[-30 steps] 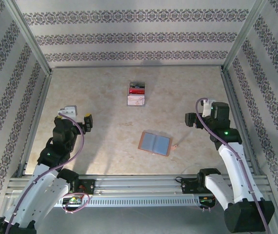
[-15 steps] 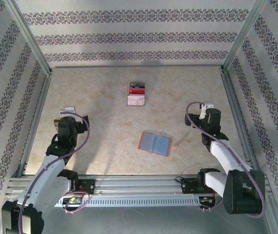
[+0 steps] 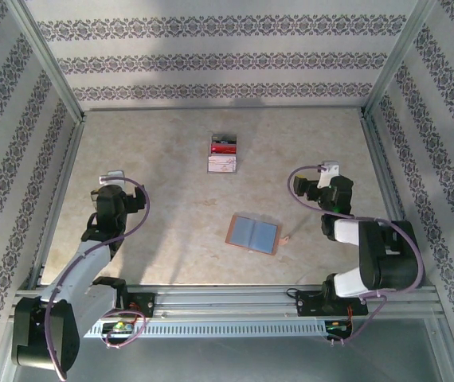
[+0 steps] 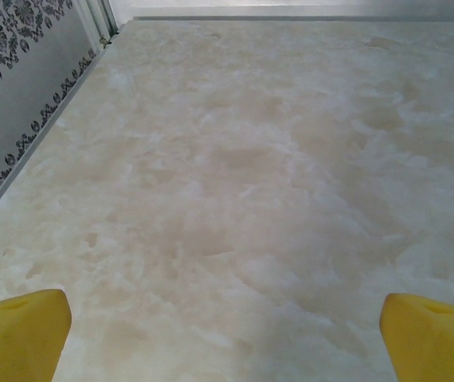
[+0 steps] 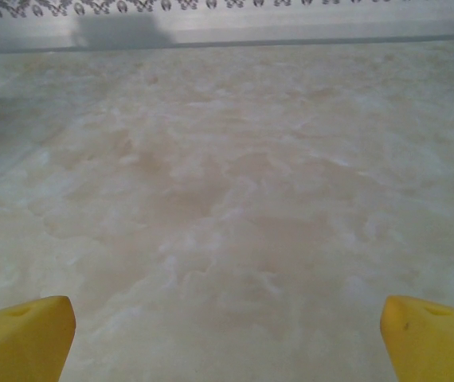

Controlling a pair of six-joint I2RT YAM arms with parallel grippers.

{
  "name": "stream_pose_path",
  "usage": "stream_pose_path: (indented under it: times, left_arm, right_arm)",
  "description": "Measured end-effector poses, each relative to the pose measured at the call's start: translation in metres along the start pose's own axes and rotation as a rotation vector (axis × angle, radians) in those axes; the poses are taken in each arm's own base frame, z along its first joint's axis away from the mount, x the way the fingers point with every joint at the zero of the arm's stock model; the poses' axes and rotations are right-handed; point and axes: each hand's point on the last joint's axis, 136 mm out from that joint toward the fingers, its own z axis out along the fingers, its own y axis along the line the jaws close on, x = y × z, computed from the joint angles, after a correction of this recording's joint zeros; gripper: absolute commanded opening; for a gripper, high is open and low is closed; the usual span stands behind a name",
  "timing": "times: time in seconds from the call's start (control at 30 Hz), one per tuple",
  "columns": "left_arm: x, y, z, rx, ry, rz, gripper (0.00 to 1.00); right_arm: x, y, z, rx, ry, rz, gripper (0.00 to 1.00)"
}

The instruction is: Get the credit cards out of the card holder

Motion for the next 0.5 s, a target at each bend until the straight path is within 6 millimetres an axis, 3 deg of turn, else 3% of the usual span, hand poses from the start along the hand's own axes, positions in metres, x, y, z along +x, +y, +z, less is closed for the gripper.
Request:
stream_pose_path:
  times: [0.23,0.5]
  left_arm:
    - [0.013,-0.002,0.012,0.017,0.02,0.015,1.0]
    - [0.021,-0.015,0.028,0.078,-0.014,0.028,1.0]
  right_arm:
    - [0.003,0.003,0.006,-0.02,-0.01,-0.01,0.98]
    - [0.001,-0.005,0.007,0.08,-0.016,-0.025,0.98]
